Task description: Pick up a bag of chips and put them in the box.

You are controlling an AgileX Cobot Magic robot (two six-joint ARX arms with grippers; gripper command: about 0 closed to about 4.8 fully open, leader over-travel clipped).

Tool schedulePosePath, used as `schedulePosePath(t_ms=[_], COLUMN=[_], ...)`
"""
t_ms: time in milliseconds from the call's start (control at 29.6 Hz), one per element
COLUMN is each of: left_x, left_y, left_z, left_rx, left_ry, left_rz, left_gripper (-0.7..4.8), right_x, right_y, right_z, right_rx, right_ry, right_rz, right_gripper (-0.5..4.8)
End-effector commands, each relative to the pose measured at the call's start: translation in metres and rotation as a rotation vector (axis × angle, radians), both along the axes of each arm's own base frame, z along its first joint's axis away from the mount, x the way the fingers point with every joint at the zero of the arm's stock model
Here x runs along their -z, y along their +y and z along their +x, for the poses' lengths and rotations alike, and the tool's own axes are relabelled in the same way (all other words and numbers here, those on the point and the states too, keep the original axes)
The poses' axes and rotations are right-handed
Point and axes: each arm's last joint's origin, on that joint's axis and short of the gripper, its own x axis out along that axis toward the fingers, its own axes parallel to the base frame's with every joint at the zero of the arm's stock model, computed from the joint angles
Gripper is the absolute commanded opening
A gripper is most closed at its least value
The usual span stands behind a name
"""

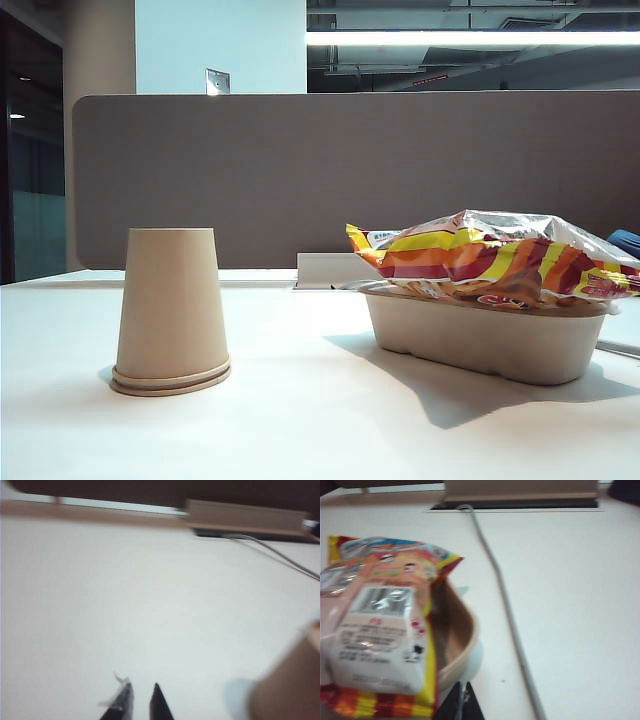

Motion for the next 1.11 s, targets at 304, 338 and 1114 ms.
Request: schedulePosePath(t_ms=[304,338,1114], left_x=[0.002,0.002,0.002], left_y=[0.022,0.023,0.023], left_z=[0.004,0.004,0.004], left_rx=[-0.238,-0.243,-0.245], left_ry=[0.009,0.009,0.009], left_rz=[0.002,0.002,0.002], left_gripper=[0.52,0.52,0.52], right_x=[-0.001,-0.001,-0.001], right_y=[-0.01,-0.01,-0.01], right_z=[0.002,0.002,0.002], right_rx=[0.104,0.105,0.105], right_ry=[-0.009,-0.009,-0.009], right_rz=[0.003,0.003,0.003], right_gripper=[0.0,0.0,0.0])
